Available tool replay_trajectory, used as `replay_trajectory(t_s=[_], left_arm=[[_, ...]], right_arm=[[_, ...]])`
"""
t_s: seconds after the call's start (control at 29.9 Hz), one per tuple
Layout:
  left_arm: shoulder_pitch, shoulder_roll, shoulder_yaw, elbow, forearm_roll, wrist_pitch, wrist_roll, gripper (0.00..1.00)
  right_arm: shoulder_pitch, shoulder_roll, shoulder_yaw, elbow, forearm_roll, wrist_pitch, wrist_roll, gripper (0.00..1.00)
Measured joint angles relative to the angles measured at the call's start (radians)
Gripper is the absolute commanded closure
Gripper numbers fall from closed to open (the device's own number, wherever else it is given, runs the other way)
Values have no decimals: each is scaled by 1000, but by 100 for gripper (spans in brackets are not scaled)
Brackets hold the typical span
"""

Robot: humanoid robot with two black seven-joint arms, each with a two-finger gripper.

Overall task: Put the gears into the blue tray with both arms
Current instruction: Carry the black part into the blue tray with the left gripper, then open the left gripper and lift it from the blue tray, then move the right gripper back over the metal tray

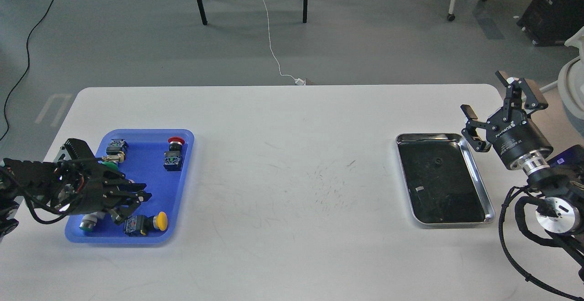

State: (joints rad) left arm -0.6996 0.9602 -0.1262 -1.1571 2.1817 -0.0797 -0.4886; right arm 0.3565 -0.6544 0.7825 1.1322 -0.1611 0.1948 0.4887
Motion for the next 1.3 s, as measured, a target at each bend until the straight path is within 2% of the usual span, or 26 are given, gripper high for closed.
replay_trajectory(t_s=[0.1,0.2,0.23,0.43,0.6,0.7,0.87,1.07,1.3], left_arm=[[4,0,0,6,0,19,0,52],[5,0,0,8,0,25,0,16],[6,1,0,8,0,25,0,12],[15,14,-38,-5,0,31,0,9],[15,23,-189,-96,-91,37,0,7],[15,0,-261,-172,-323,32,0,5],[20,-89,-296,-234,-820,28,0,3],[93,-208,-358,-240,-1273,23,0,2],[249,-359,-573,-238,-1391,14,0,2]], right_arm=[[0,0,0,1,0,0,0,1],[-1,0,1,2,0,0,0,1],[-1,0,1,2,0,0,0,1],[-1,1,1,3,0,0,0,1],[7,-1,-2,4,-14,0,0,1],[30,-30,-10,3,-128,3,0,1],[117,-118,-58,4,-418,38,0,1],[315,-206,-245,2,-690,154,0,1],[648,-254,-628,-34,-1107,259,0,1]])
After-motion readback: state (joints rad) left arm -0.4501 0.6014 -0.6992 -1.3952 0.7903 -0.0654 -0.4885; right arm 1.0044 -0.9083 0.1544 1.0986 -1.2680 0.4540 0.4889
